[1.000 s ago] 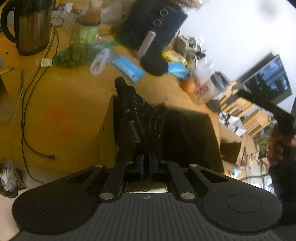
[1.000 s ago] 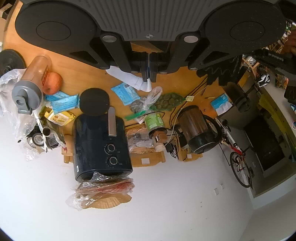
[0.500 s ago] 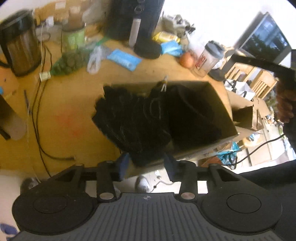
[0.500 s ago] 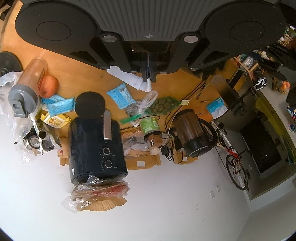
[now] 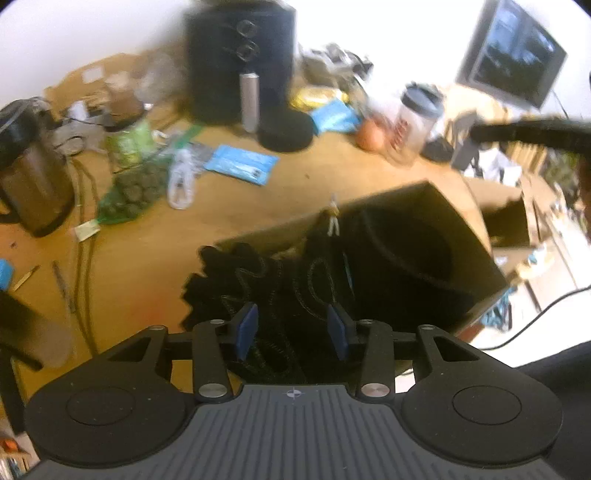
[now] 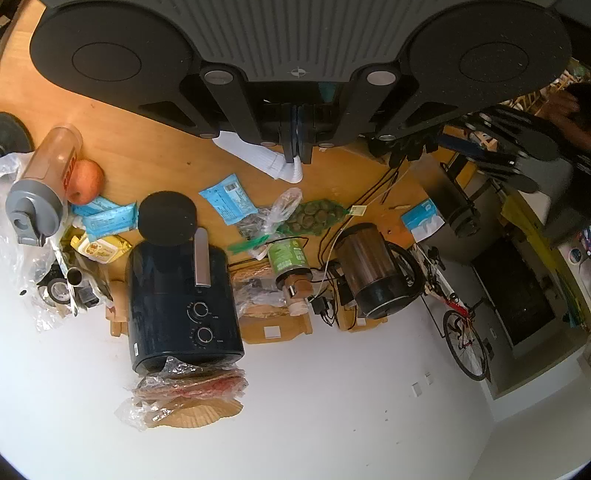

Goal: Organize soft objects
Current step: 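Carry the gloves and white strap over the cardboard box with both grippers, then lower the gloves and strap into the box and open both grippers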

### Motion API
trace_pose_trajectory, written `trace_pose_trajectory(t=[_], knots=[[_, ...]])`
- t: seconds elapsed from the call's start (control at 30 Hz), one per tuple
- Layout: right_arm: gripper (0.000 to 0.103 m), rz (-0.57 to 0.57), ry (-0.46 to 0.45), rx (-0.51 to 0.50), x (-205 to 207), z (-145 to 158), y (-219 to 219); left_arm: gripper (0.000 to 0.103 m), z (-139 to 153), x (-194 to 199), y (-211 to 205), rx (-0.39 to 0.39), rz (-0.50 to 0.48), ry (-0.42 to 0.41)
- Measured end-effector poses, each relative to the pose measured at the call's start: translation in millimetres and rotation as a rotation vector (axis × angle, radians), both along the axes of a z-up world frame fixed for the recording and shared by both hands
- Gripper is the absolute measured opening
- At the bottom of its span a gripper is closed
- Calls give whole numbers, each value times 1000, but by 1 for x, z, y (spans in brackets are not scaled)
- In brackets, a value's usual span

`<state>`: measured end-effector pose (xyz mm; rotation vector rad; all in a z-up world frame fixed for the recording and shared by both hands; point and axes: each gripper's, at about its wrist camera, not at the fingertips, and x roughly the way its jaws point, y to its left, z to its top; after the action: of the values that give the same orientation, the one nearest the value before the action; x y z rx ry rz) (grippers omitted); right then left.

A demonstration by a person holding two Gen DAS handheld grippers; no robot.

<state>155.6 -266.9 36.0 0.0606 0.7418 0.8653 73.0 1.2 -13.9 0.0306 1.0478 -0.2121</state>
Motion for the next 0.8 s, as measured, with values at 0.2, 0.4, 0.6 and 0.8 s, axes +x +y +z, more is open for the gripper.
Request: trace_pose_trajectory(t=[0.2,0.4,0.6,0.8], knots=[[3,-8,2,-5,-4,1,-2,30,-36,13,-3,-24,-7,84],[3,-8,20,-14,-8,-2,-4,30,-53,23,-12,-11,-9,123],[3,32,24,-23,-13,-1,2,32,-40,22,-14,-27,-21,131],[3,65,32,-23,-19,0,8,49,-3,9,-1,-87,19,45]])
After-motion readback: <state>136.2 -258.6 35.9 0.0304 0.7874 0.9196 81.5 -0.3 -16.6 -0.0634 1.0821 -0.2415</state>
